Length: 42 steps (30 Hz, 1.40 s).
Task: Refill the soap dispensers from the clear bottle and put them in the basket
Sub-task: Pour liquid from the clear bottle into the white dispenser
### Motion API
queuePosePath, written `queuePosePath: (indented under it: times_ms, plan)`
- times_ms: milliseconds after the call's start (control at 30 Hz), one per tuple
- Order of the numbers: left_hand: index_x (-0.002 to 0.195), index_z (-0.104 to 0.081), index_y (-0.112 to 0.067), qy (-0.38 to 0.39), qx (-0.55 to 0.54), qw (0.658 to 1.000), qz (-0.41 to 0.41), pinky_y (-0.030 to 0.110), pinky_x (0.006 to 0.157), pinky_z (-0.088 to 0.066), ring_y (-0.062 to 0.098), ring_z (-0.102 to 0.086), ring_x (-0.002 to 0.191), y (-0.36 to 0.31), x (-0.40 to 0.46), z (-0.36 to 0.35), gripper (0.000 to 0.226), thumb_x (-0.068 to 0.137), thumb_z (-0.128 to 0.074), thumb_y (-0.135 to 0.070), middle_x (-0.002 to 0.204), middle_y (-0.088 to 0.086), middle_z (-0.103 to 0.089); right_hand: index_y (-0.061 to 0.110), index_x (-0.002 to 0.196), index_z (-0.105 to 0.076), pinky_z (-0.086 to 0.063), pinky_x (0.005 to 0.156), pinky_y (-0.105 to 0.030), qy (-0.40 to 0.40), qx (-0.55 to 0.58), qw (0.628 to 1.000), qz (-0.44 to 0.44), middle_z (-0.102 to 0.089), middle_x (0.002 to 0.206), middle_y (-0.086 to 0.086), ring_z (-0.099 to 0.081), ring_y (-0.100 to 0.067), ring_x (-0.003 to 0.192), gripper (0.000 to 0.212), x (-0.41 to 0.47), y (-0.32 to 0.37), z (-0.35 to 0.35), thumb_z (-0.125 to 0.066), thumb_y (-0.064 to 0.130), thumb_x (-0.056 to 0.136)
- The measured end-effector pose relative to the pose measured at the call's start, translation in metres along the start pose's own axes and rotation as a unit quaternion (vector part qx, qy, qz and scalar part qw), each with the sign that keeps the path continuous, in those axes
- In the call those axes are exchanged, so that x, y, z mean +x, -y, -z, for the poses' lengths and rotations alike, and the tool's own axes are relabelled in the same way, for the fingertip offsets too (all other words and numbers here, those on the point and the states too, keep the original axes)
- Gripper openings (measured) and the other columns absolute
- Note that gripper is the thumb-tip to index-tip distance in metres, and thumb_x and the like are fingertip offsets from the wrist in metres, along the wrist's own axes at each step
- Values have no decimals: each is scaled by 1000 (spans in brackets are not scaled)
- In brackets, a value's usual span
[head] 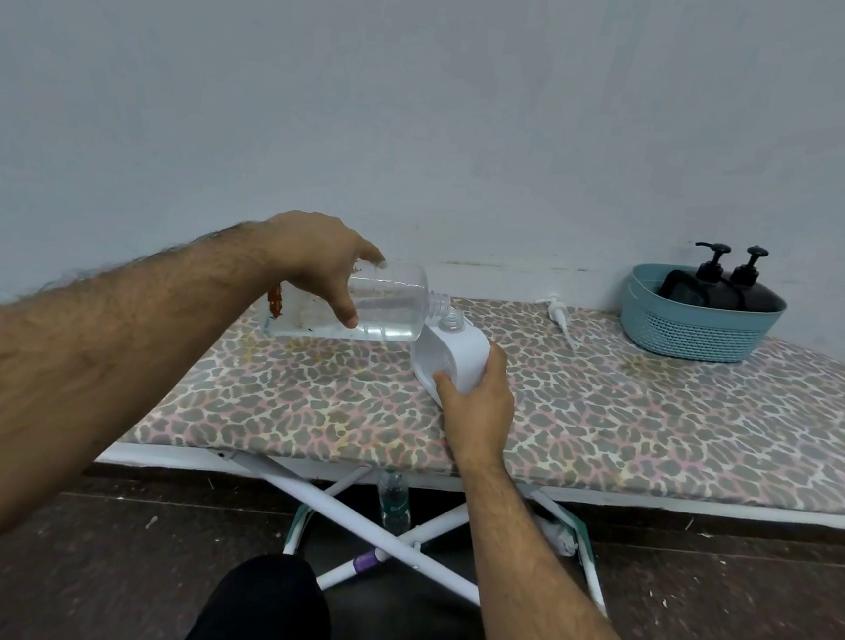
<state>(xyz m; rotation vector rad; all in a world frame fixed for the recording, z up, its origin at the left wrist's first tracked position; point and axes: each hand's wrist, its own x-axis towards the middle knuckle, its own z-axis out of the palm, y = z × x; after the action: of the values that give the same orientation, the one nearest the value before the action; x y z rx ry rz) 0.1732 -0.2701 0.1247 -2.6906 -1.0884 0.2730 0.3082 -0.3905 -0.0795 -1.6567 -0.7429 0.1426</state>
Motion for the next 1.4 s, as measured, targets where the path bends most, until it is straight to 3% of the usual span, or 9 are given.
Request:
queuePosePath:
  times_ms: [1067, 1400]
  plan:
    - [147, -35, -41, 13, 34, 999, -1, 40, 93, -47, 20, -55, 122, 1, 10, 7, 97, 65, -81, -61, 128, -9, -65, 25, 141, -43, -57, 87, -37, 5, -1, 1000, -6, -61, 130, 0, -60, -19, 109, 65, 0, 1, 1, -76, 30, 85]
    - [146, -35, -43, 17, 36, 999, 6, 40, 90, -50, 19, -56, 119, 1, 11, 9, 98, 63, -82, -62, 124, -13, -66, 27, 142, -42, -57, 90, -43, 2, -2, 1000, -8, -61, 130, 1, -60, -19, 110, 68, 0, 2, 1, -77, 30, 84]
